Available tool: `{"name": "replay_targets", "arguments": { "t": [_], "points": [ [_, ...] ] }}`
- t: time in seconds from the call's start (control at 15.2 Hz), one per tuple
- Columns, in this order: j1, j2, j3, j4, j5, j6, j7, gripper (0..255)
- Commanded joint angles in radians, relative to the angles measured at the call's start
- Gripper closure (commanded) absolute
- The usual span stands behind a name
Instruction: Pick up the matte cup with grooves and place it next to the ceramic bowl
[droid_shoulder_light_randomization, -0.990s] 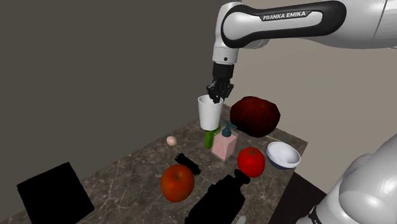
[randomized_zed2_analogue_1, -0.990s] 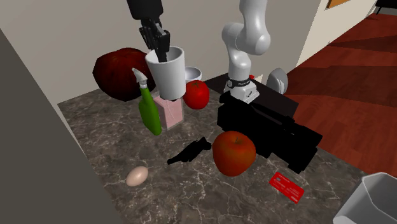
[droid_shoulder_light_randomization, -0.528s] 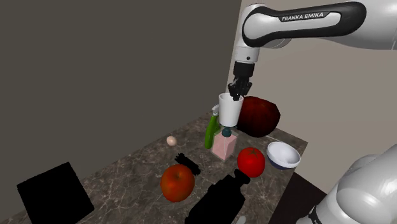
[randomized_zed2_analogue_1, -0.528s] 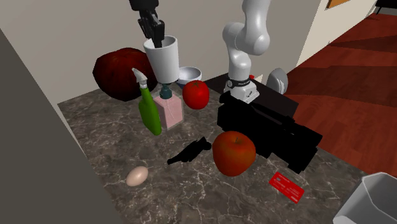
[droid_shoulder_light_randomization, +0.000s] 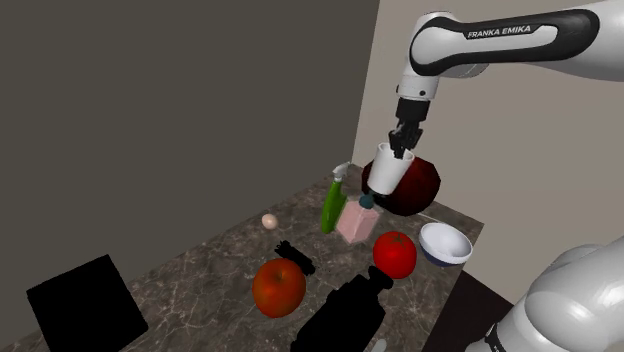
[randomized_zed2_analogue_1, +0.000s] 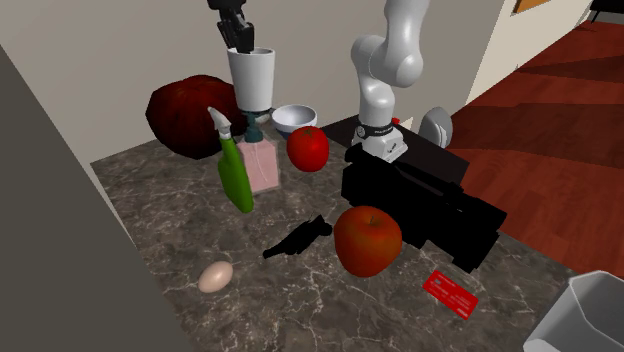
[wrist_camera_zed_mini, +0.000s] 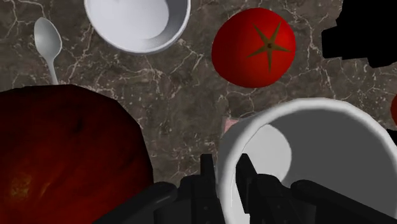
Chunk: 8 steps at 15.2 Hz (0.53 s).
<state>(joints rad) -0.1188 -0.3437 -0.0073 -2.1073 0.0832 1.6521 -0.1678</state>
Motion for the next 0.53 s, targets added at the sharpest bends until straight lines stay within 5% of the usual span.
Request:
{"name": "replay_targets", "arguments": {
  "t": [0.0,0.46],
  "points": [
    [-0.001,-0.001,-0.002,-0.03,-0.002,0.021,-0.006,255],
    [-0.002,0.005,0.0,-0.118,0.0,0.116,-0.013,255]
  ]
}}
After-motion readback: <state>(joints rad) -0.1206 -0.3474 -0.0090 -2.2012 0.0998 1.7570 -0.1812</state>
